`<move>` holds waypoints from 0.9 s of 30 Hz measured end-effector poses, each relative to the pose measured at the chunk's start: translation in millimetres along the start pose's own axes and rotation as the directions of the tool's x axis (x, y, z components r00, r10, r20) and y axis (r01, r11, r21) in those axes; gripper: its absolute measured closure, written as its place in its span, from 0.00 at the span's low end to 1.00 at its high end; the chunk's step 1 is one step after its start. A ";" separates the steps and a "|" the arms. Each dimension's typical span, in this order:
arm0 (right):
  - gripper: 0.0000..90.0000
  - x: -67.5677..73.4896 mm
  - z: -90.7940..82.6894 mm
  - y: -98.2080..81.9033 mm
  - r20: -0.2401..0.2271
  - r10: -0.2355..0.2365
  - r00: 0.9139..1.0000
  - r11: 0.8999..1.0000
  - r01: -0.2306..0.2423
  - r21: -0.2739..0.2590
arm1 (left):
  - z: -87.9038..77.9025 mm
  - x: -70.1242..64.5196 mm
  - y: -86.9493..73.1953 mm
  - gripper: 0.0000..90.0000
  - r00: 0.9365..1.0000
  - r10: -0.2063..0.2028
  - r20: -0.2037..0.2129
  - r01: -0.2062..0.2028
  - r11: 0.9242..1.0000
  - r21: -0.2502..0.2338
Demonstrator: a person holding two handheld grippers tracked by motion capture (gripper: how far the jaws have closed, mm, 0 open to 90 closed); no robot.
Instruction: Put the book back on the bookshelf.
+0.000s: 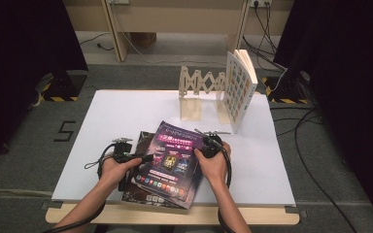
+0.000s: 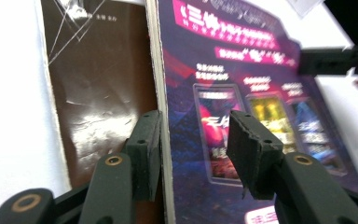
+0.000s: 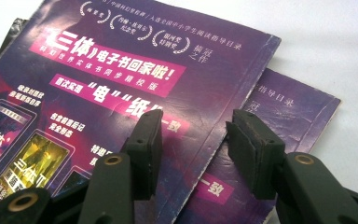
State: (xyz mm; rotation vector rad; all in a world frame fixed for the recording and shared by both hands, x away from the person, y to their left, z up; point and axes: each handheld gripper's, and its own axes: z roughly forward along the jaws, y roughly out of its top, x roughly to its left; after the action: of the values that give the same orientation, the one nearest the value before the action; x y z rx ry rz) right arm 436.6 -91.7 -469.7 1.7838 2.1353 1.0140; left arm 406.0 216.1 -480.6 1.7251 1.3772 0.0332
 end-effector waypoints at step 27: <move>0.58 -42.3 -4.7 23.8 0.001 0.085 0.996 0.996 -0.085 -0.022 | 12.5 -20.7 -8.3 0.92 0.993 -0.078 0.089 0.077 0.997 0.013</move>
State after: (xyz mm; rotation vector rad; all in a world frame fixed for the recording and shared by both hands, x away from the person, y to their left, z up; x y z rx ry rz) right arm 464.2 -131.3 -463.8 1.8784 2.0550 1.0508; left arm 398.3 191.8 -483.4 1.6596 1.3790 -0.0926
